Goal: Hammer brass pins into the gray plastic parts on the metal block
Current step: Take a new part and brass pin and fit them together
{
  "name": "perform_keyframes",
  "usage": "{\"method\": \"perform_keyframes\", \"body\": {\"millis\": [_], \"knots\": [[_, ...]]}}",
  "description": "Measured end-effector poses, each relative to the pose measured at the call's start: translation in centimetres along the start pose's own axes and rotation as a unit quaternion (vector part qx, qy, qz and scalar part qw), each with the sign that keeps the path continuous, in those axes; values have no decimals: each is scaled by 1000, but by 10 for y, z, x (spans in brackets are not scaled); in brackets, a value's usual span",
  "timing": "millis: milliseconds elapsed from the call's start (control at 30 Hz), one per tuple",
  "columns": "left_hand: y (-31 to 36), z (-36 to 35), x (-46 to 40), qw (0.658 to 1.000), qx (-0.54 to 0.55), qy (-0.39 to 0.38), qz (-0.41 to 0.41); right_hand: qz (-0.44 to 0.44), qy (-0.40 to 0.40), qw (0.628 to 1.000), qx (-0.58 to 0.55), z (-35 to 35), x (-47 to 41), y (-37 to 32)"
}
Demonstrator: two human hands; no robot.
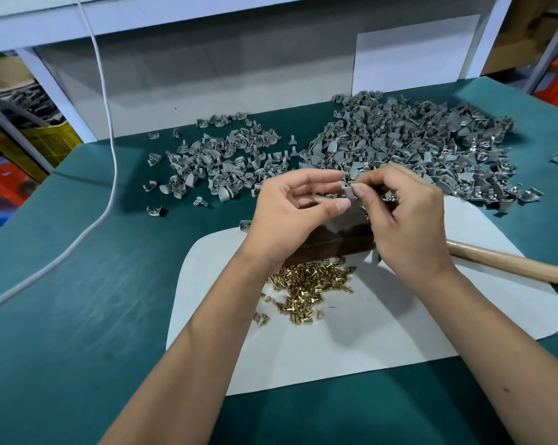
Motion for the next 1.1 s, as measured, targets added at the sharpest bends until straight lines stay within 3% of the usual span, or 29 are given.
{"method": "perform_keyframes", "body": {"millis": [300,533,1100], "knots": [[0,6,-1,1000,18,16,-16,-12,-33,998,-54,-8,1,1],[0,5,-2,999,25,12,-21,52,-27,998,-13,-4,0,-12],[18,9,1,995,-86,15,-51,70,-59,996,-3,-8,3,-17]]}}
Point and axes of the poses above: each hand's wrist, its own x-axis away from the middle knuckle, its own z-axis out of the back of the hand, y = z × x, the point moved 8 cm from there along -x, towards the middle knuckle
